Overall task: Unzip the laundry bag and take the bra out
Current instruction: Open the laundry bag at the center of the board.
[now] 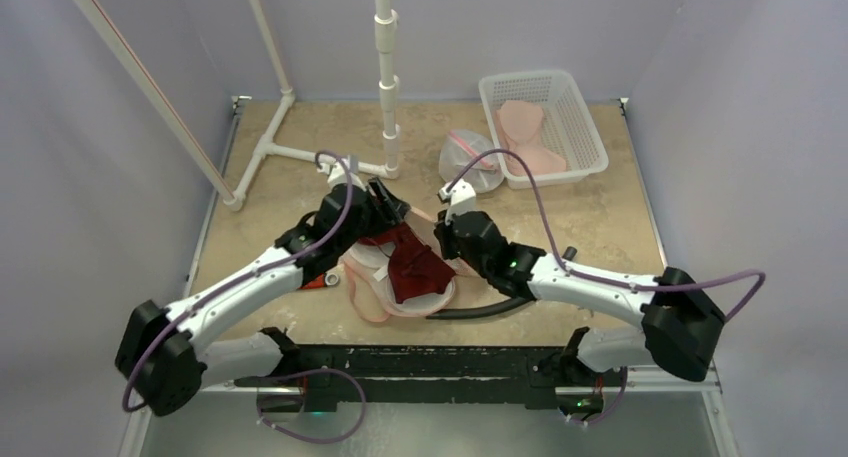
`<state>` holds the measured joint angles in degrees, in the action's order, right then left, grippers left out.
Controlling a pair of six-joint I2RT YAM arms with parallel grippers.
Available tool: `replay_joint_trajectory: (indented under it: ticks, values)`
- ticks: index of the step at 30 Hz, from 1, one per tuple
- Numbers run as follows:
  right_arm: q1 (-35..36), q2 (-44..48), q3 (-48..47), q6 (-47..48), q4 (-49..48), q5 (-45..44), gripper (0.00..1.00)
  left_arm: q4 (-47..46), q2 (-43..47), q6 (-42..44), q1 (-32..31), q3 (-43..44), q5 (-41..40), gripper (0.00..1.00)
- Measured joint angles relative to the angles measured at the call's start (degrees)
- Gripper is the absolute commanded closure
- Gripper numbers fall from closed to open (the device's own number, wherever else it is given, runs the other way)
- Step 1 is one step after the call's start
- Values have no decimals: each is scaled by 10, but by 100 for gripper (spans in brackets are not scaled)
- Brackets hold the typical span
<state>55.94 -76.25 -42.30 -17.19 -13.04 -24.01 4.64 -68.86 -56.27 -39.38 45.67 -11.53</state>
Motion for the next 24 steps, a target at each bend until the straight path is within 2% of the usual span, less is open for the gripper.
replay_joint_trajectory:
  ticks: [6, 9, 14, 19, 24]
  values:
    - [-81, 54, 0, -55, -14, 143, 100, 54, 161, 3, 0, -85, -43, 44]
    - [-116, 57, 2, -86, -29, 204, 100, 74, 207, -1, 0, -131, -57, 43]
    - [-179, 55, 30, -129, -66, 296, 100, 109, 230, -12, 0, -199, -60, 31]
    - [-237, 44, 75, -164, -96, 332, 100, 113, 249, -17, 0, -232, -58, 32]
    - [-260, 45, 115, -184, -101, 328, 100, 96, 225, -16, 0, -243, -58, 35]
